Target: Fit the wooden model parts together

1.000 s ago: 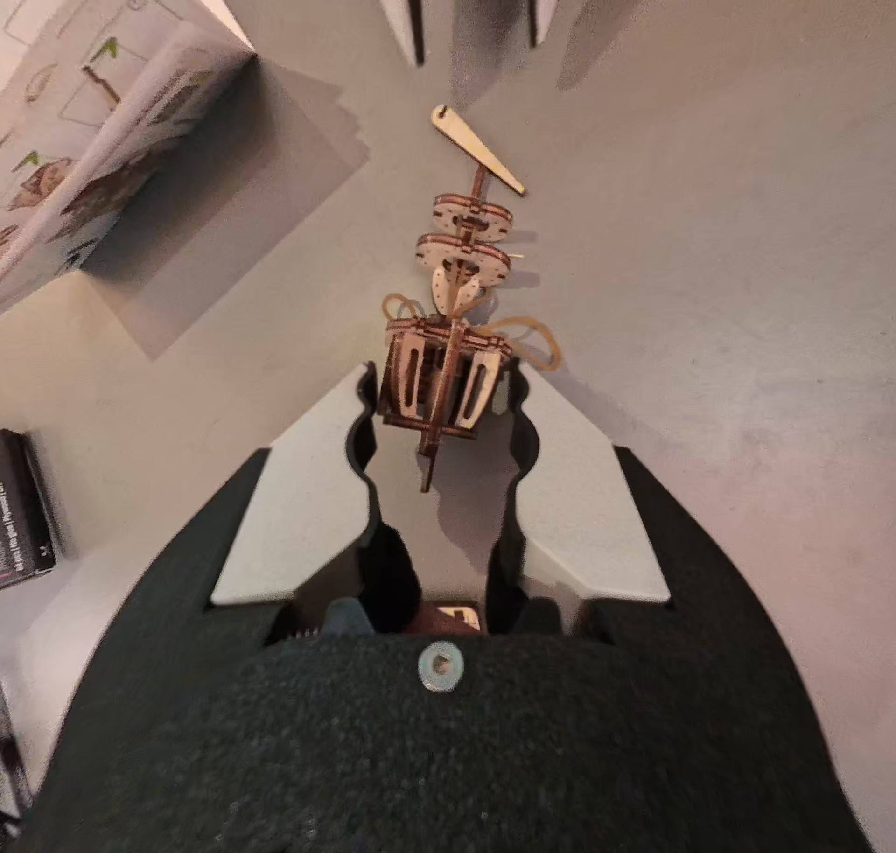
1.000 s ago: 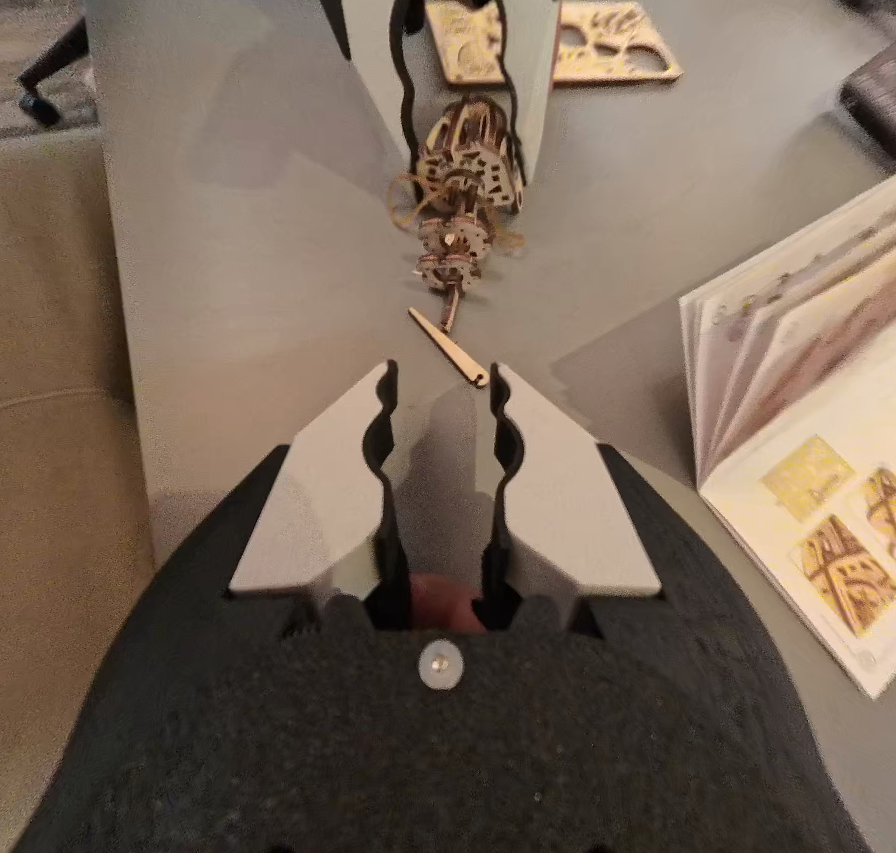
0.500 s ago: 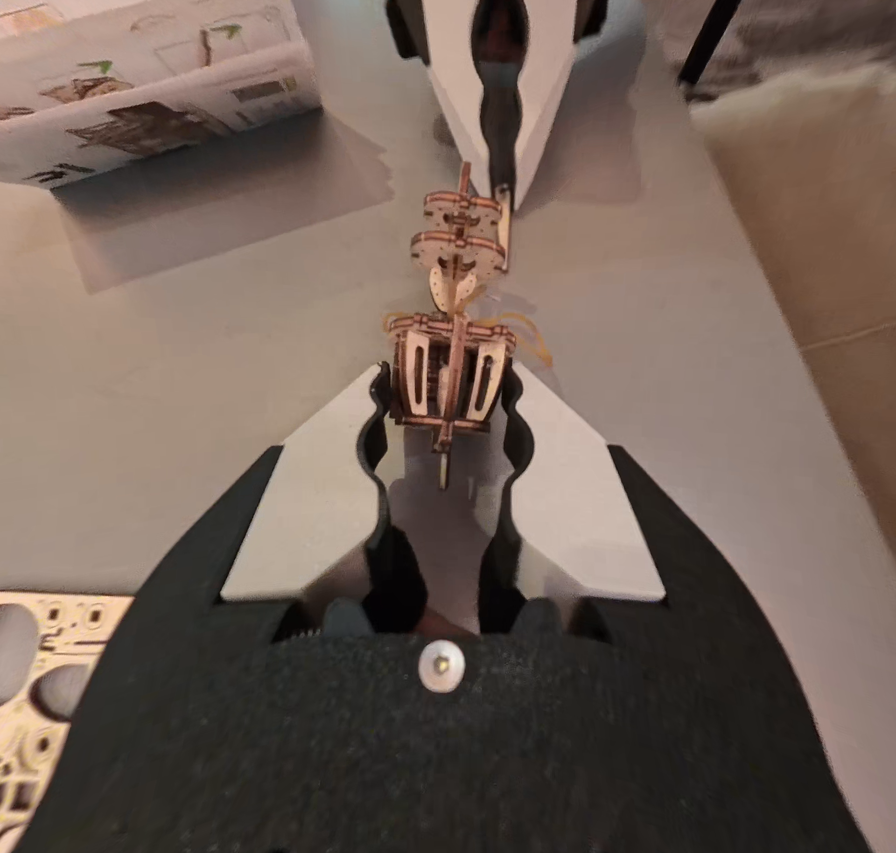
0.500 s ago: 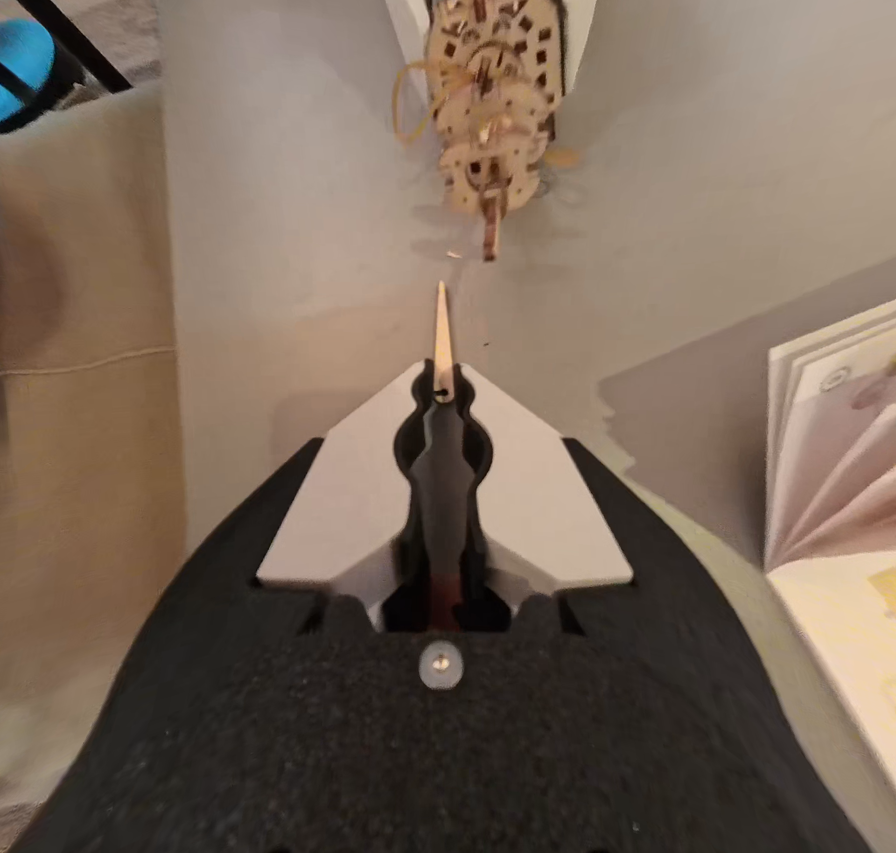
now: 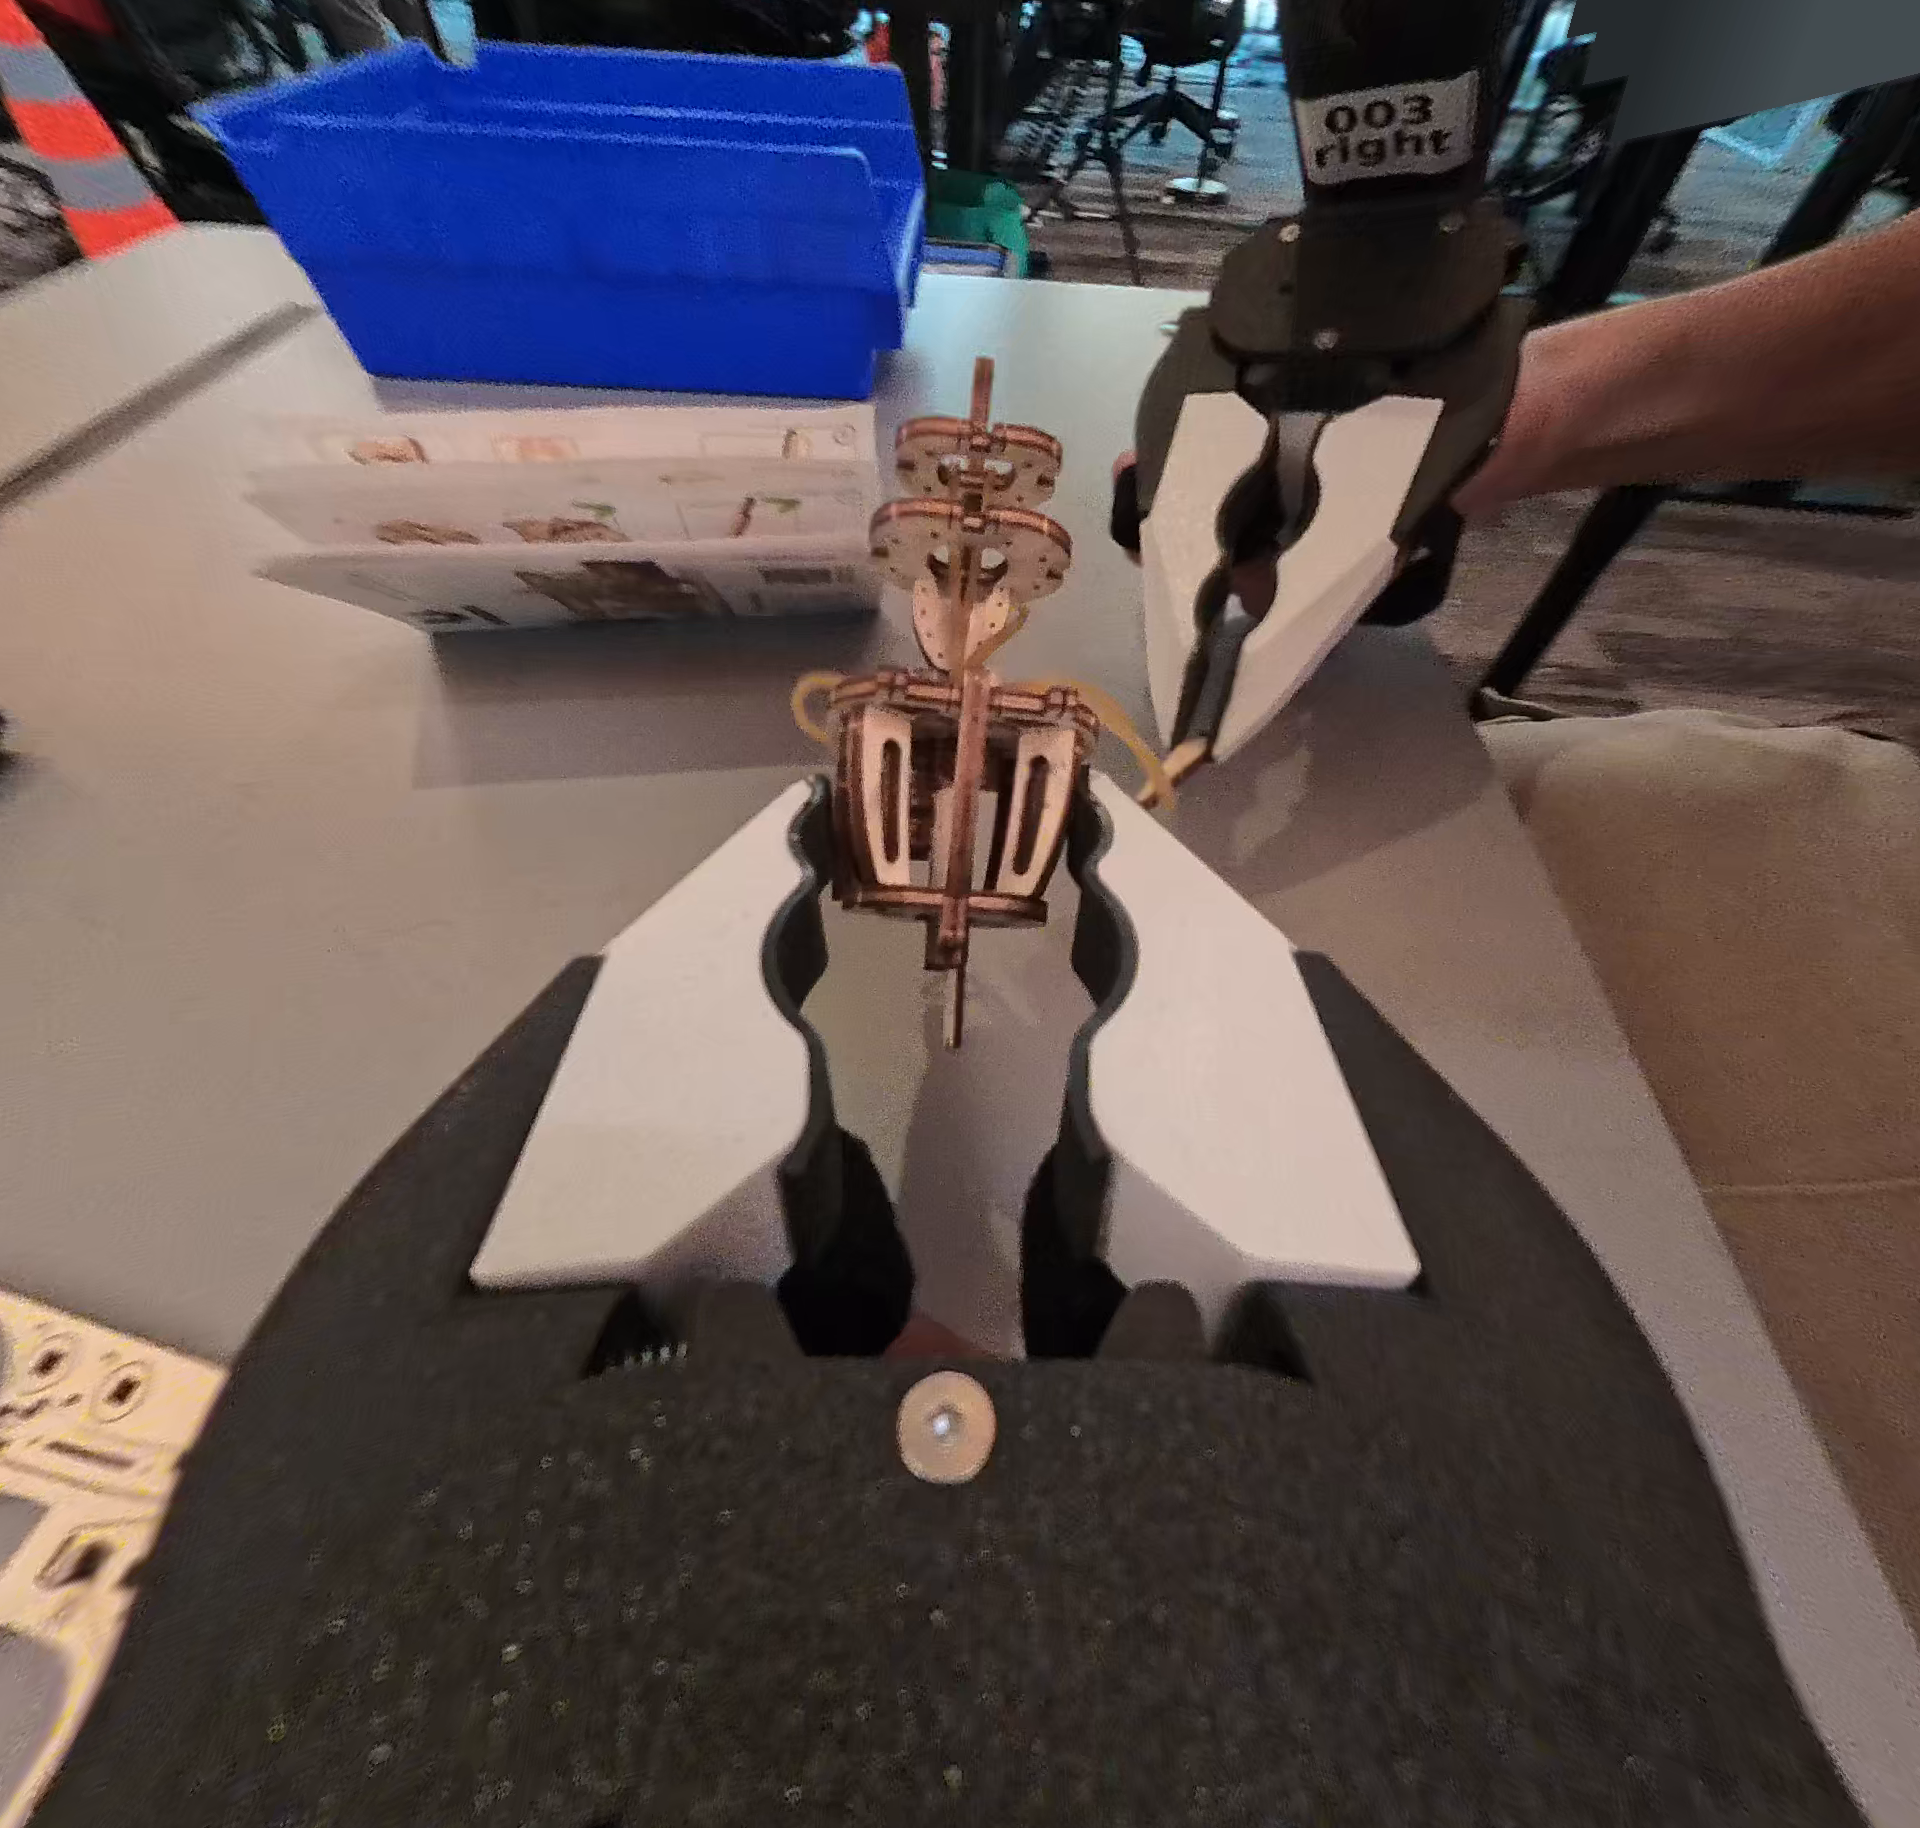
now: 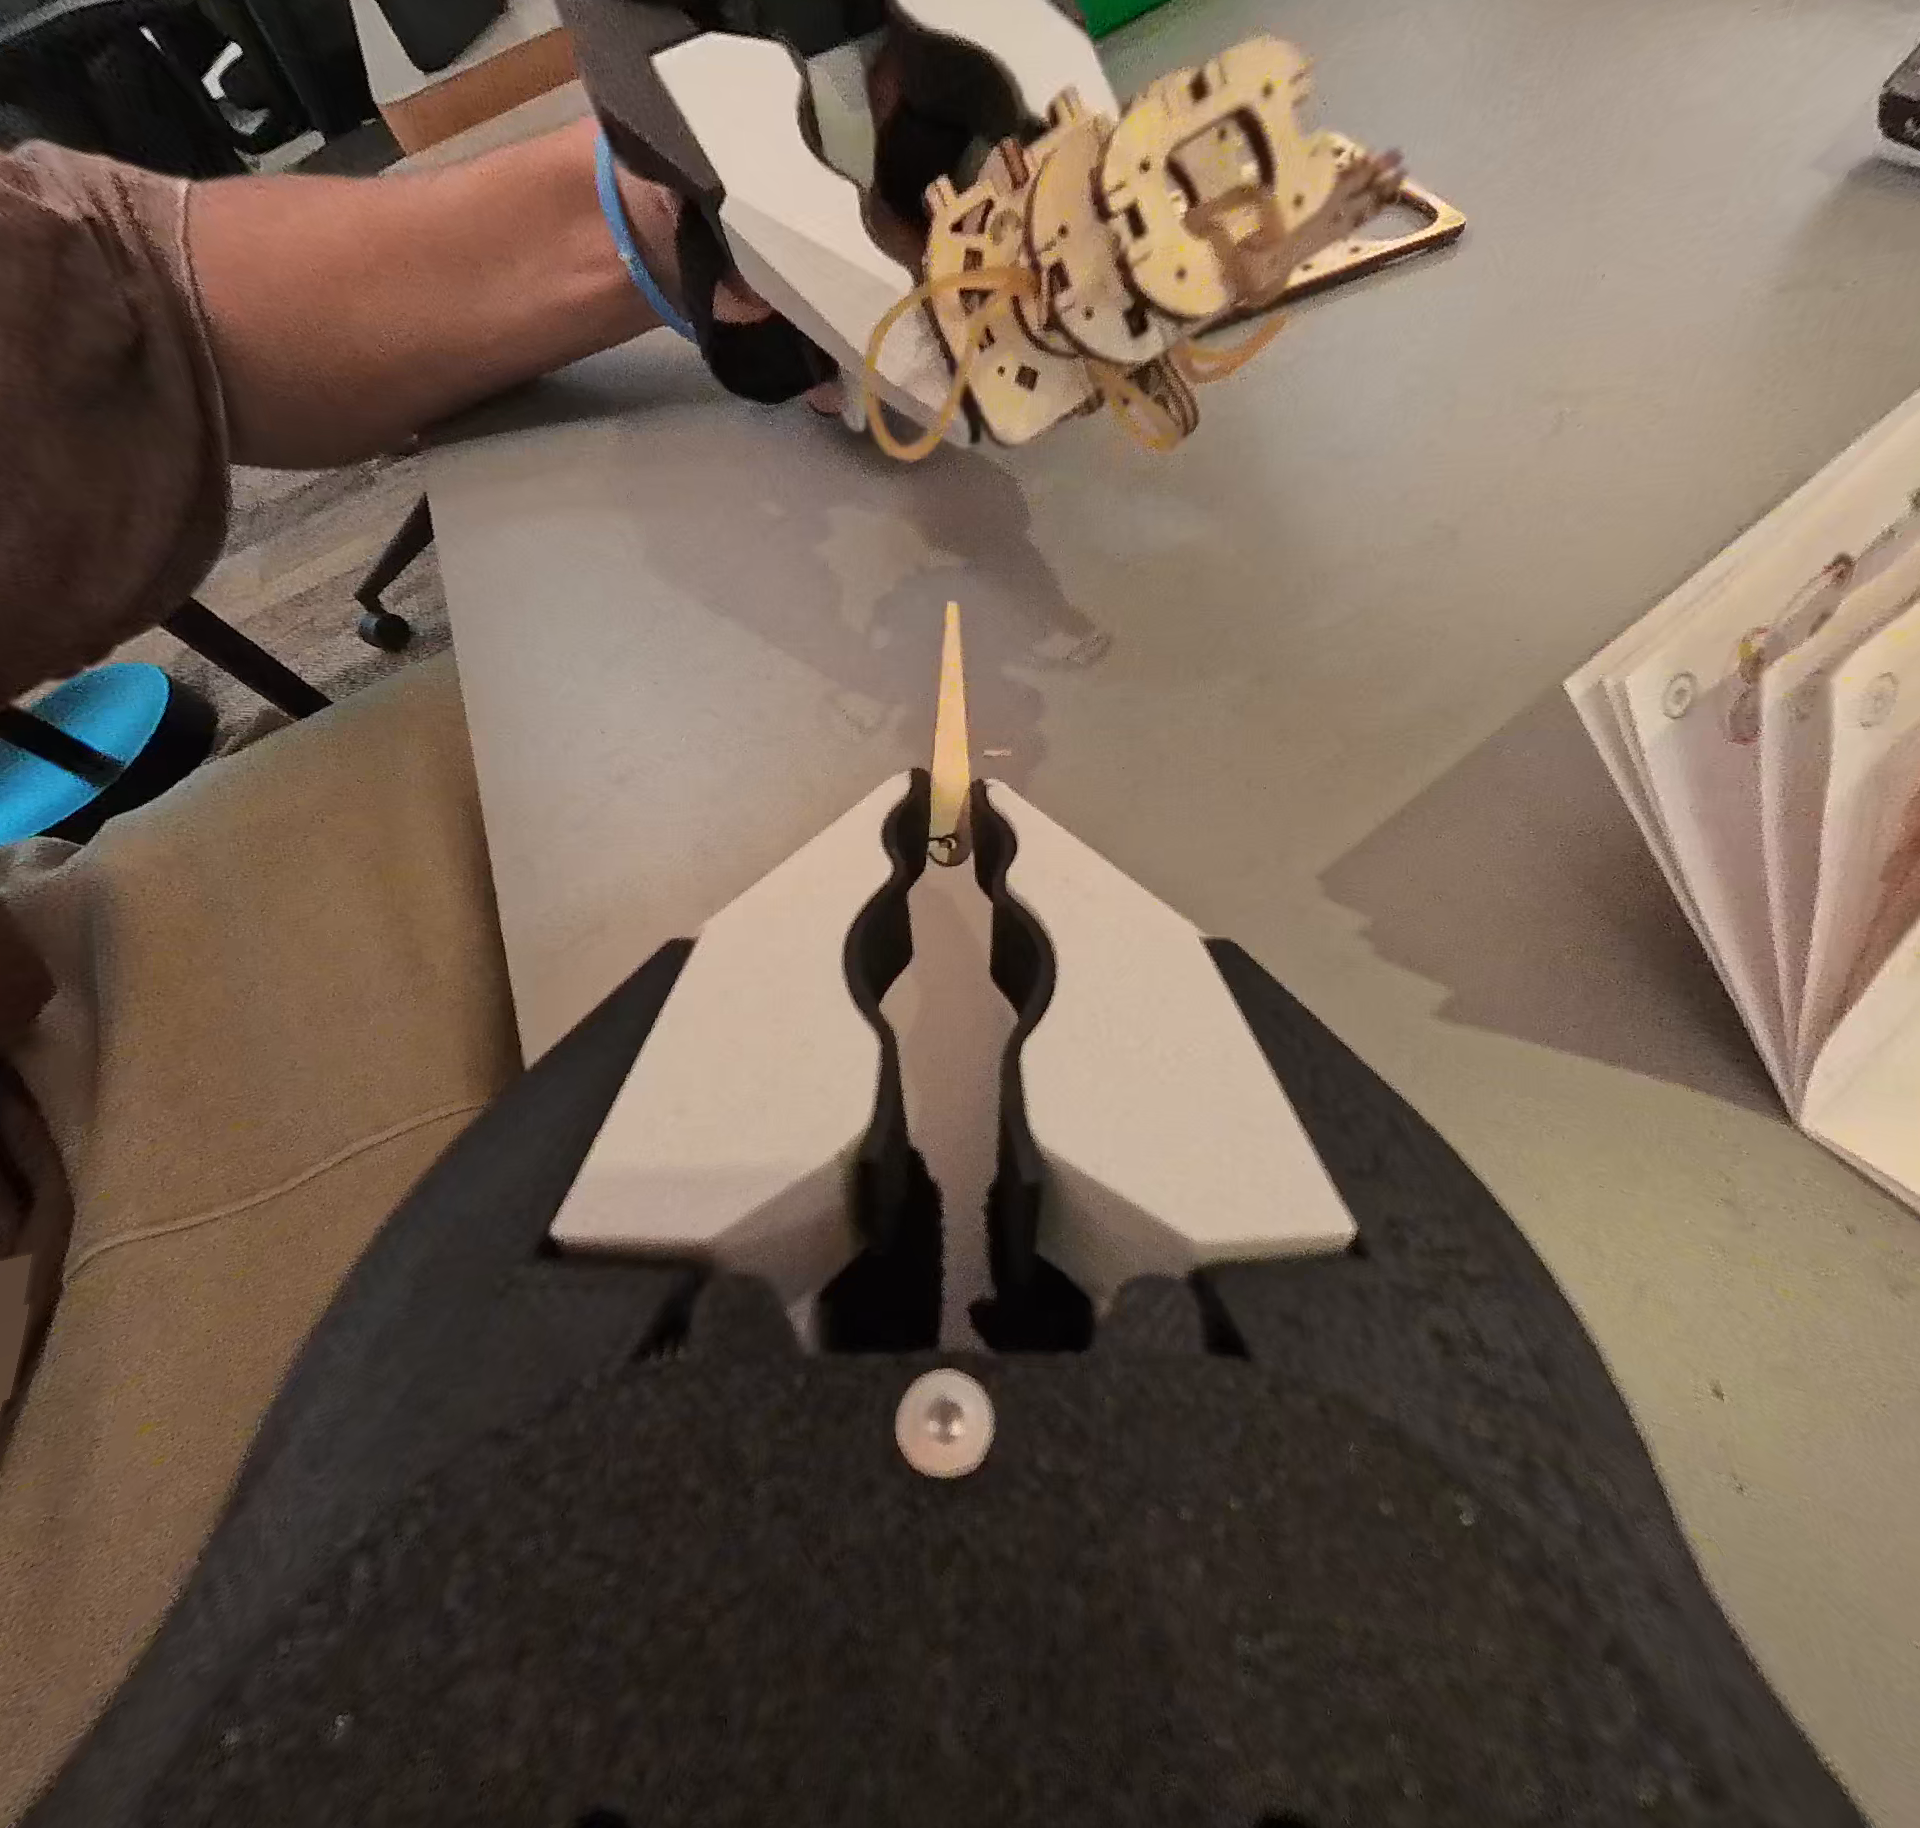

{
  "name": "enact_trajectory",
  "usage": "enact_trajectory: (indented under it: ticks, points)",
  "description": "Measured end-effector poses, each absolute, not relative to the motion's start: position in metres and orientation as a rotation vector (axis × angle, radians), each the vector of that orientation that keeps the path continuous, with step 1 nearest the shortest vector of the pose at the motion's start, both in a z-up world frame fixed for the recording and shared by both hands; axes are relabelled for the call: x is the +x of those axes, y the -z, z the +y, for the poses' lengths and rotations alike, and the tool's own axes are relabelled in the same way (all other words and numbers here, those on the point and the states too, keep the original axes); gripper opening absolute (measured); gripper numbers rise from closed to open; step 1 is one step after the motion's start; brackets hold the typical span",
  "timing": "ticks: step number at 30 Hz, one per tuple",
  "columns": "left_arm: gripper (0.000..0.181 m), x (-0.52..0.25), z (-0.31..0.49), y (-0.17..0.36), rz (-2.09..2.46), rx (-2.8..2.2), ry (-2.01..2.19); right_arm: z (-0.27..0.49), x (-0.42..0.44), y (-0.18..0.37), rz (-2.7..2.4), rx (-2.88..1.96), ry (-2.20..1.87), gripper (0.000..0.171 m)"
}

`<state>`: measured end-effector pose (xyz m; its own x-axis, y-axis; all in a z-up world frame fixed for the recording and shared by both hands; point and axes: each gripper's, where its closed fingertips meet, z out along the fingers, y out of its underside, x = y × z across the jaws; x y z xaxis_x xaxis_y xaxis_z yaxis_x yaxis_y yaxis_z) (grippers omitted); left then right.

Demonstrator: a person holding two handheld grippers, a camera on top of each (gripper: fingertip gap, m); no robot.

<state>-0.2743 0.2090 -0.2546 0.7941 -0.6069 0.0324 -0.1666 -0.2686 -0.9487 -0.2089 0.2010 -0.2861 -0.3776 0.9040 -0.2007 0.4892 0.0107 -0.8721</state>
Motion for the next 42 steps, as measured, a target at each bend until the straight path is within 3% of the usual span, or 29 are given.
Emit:
enact_trajectory:
  ticks: [22, 30, 36, 42]
  points:
    - [0.042, -0.292, 0.214, 0.254, 0.555, -1.803, 0.204, 0.197, -0.234, 0.238, -1.485, -1.514, -1.565, 0.006]
    - [0.042, -0.298, 0.218, 0.26, 0.568, -1.811, 0.098, 0.198, -0.235, 0.227, -1.296, -1.681, -1.818, 0.006]
    - [0.042, -0.303, 0.226, 0.263, 0.548, -1.808, -0.059, 0.204, -0.247, 0.239, -1.0, -1.959, -1.932, 0.006]
    - [0.042, -0.305, 0.231, 0.266, 0.501, -1.831, -0.099, 0.211, -0.26, 0.234, -0.628, -1.942, -2.091, 0.006]
